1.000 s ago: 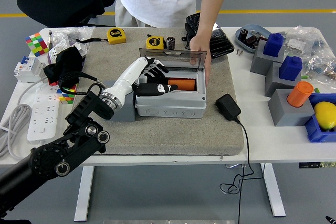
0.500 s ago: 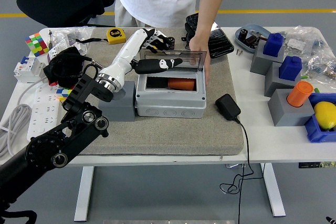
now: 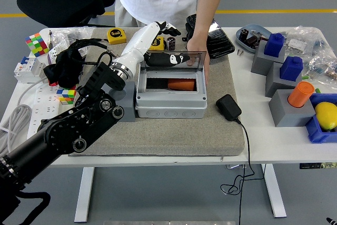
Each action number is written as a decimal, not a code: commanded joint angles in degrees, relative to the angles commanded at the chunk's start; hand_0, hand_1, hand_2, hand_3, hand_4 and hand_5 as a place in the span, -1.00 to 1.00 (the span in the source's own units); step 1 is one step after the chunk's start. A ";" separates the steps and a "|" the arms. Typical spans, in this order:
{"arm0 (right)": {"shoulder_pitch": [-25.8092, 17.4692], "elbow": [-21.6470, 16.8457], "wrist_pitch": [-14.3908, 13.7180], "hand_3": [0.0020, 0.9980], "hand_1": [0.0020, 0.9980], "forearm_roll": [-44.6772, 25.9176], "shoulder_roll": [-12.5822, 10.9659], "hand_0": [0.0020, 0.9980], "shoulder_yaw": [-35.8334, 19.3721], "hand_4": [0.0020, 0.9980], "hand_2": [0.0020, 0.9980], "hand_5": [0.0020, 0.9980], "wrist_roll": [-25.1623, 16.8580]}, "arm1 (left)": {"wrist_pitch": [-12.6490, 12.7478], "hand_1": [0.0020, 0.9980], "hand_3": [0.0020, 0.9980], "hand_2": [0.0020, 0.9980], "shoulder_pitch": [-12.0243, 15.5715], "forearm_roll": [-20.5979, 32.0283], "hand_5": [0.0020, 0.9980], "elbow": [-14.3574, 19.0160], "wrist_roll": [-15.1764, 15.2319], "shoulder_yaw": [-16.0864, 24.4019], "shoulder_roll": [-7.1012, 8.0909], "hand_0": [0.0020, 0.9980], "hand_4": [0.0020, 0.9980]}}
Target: Fetch the battery,place it into the box,close the lid of the box
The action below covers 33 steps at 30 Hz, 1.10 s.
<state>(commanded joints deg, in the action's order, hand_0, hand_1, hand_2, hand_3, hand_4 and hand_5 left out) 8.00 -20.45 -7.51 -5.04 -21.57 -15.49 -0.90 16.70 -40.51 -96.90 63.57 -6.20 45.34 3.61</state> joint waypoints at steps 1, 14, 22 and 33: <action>0.00 0.00 0.00 0.11 0.22 0.01 -0.01 0.00 -0.02 0.89 0.30 -0.01 0.00 | -0.18 0.59 0.38 0.47 -0.08 0.06 -0.25 -0.16 -0.22 -0.52 0.06 0.59 0.99; -0.23 0.04 0.01 0.11 0.22 0.34 0.03 0.00 -0.56 0.89 0.30 -0.01 -0.05 | -2.65 0.34 0.31 0.34 1.84 -0.47 -0.23 6.02 -5.14 -4.93 3.24 0.28 0.99; -0.55 0.11 0.04 0.11 0.22 0.30 0.02 0.00 -0.78 0.89 0.30 -0.01 0.00 | -4.68 0.27 0.28 0.27 4.95 1.67 -0.20 14.69 -8.06 -4.91 6.42 0.16 0.99; -0.59 0.10 0.03 0.11 0.22 0.44 0.14 0.00 -1.16 0.89 0.30 -0.01 -0.07 | -5.22 0.18 0.27 0.13 7.84 6.46 -0.17 15.66 -8.58 -5.64 6.97 0.03 1.00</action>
<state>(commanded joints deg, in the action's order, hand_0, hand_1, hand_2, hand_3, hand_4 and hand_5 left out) 7.42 -20.36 -7.48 -4.60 -21.43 -16.65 -0.97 11.48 -32.68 -90.44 79.23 -14.79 39.70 10.58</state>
